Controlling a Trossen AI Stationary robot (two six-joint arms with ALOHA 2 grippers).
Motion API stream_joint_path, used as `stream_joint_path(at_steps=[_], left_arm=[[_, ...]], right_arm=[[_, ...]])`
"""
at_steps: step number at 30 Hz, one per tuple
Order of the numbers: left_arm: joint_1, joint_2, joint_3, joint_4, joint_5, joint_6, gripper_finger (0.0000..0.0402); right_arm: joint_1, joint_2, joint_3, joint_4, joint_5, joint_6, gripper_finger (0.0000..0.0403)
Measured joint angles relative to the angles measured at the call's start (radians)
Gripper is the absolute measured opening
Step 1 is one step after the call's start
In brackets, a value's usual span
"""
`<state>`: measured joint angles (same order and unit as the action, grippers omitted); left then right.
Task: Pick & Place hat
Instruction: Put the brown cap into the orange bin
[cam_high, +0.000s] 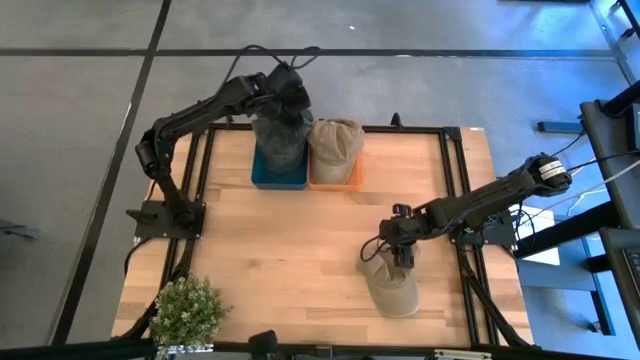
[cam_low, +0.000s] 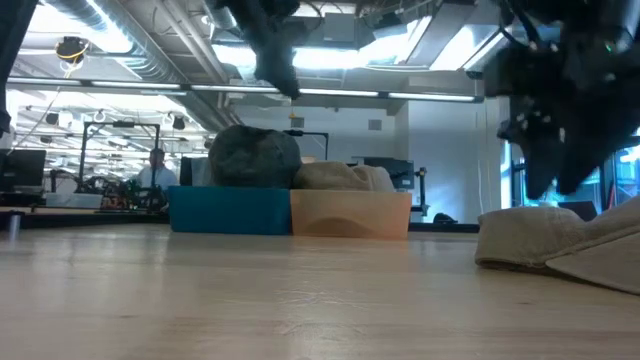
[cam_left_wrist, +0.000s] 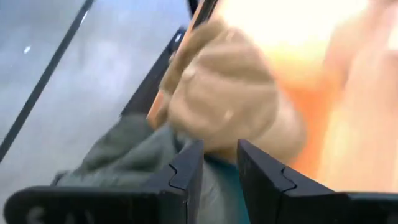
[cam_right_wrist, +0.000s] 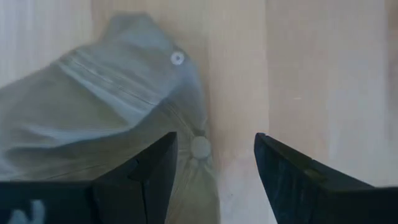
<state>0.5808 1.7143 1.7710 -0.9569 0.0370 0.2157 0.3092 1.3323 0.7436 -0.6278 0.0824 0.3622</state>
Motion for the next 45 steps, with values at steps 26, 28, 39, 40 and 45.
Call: stream_joint_path(at_steps=[26,28,39,40,45], left_arm=[[-0.281,-0.250,-0.739,0.921,0.069,-0.167,0.0091],[-0.318,-0.283,-0.813,1.027,0.051,-0.169,0.0091],[-0.459,-0.491,-1.069,1.299,-0.048,-0.158,0.0092],[-0.467,-0.501,-1.076,1.300,-0.051,-0.155,0.0091],[-0.501,-0.513,-1.094,1.296,-0.051,-0.126,0.0093]], right_arm=[[0.037,0.010,-0.308,0.429,0.001,-0.079,0.0101],[0.038,0.008,-0.309,0.432,0.010,-0.079,0.0064],[0.020,0.001,-0.046,0.197,0.232,-0.179,0.0056],[0.015,0.002,0.001,0.166,0.274,-0.209,0.0056],[-0.013,0.001,0.243,0.045,0.448,-0.391,0.0056]])
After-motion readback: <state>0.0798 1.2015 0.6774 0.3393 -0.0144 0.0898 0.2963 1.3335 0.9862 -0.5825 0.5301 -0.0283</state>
